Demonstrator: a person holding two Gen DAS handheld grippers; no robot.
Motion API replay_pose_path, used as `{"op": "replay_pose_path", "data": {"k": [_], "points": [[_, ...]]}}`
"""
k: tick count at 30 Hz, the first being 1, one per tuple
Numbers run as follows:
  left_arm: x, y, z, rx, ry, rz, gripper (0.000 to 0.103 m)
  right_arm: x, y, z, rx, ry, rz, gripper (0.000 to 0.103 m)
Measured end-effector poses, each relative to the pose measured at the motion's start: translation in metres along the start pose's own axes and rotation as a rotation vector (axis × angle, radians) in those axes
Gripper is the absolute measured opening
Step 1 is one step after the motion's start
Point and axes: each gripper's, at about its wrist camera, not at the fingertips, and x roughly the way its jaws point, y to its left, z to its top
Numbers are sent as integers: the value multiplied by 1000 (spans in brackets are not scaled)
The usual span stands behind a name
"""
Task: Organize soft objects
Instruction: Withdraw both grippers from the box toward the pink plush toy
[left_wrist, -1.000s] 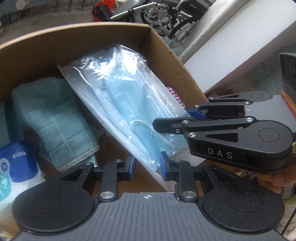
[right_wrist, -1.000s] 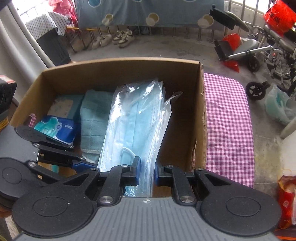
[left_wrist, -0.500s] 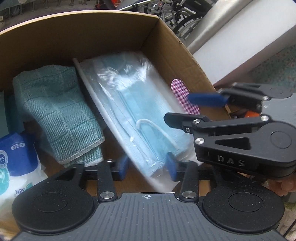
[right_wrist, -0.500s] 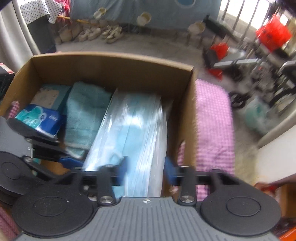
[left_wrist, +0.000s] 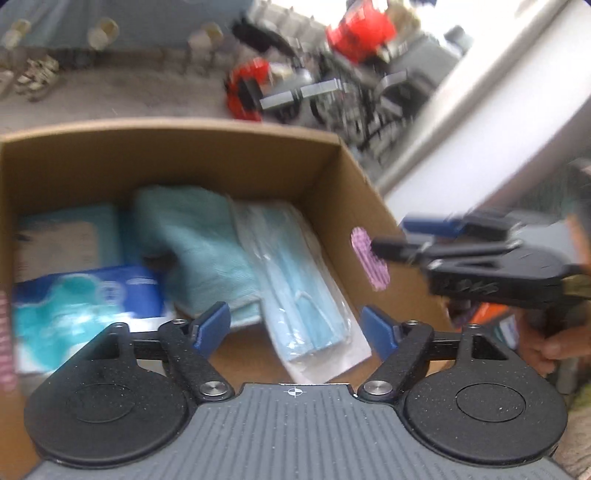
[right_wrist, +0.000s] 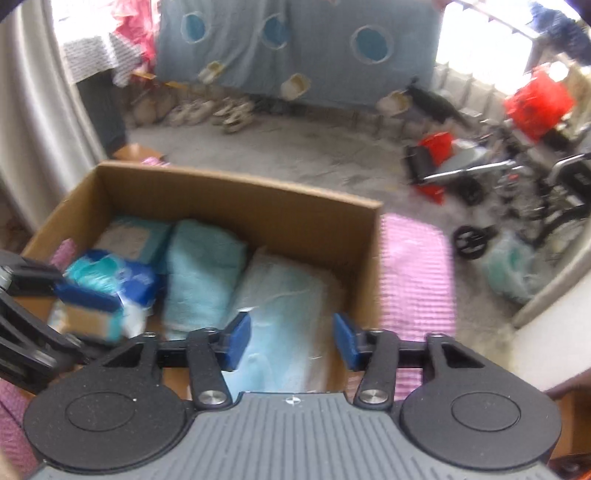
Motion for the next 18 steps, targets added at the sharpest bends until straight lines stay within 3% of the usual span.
{"op": "replay_pose_path", "data": {"k": [2, 6, 9, 14, 18], "points": [[-21, 4, -4, -16, -67, 10, 99, 13, 13, 1, -17, 53, 78, 49], [-69, 19, -30, -74, -206, 38, 101, 55, 42, 1, -57, 208, 220, 48], [-92, 30, -49, -108, -263, 70, 102, 88, 63, -4, -92, 320, 286, 48], [-109, 36, -72, -109, -310, 117, 102, 128, 70, -12, -99, 448, 227, 48], [-121, 42, -89, -101, -344, 120, 102, 125, 54, -5, -13, 412, 191, 48]]}}
